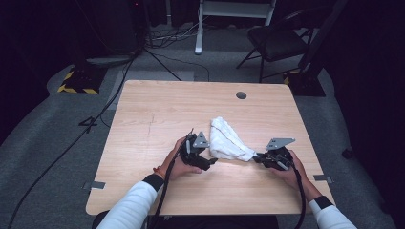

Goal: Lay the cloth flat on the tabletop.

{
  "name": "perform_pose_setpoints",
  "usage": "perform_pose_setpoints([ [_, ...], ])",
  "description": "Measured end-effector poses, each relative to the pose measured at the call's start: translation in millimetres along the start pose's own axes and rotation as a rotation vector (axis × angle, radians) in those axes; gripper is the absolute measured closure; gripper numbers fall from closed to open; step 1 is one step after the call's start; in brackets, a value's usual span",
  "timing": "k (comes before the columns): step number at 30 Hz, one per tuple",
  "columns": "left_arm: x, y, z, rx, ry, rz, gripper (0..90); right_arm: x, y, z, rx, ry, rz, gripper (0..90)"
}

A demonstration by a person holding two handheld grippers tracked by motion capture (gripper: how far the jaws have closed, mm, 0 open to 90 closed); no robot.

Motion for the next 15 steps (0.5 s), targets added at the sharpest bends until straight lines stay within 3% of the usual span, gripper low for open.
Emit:
perform_pose_setpoints([
  [5, 16.7, -13.9, 21.3, 0.096, -0.01, -0.014, 24.7, 0.3, 9.0, 6.8, -0.024, -0.025, 0.008, 85.0],
  [9, 42.4, -24.7, 30.2, 0.153, 0.04, -0.046, 24.7, 1.4, 15.2, 10.1, -0.043, -0.029, 0.011, 85.3],
  [11, 53.1, -26.1, 32.8, 0.15, 0.062, -0.051, 25.2, 0.9, 17.3, 10.7, -0.045, -0.033, 0.014, 85.2],
  [15, 67.8, -25.3, 33.1, 0.173, 0.118, -0.036, 41.8, -0.3, 19.1, 11.7, -0.047, -0.043, 0.021, 85.2],
])
Point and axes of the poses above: each handheld gripper's, and its own axes: x roughly forward along the jaws, z roughly out of its top, y roughly to its left, the point moved 2 cm from there along x, roughly forward along the jaws, and after that the axes turned 4 degrees about x, right-handed, at the moved point
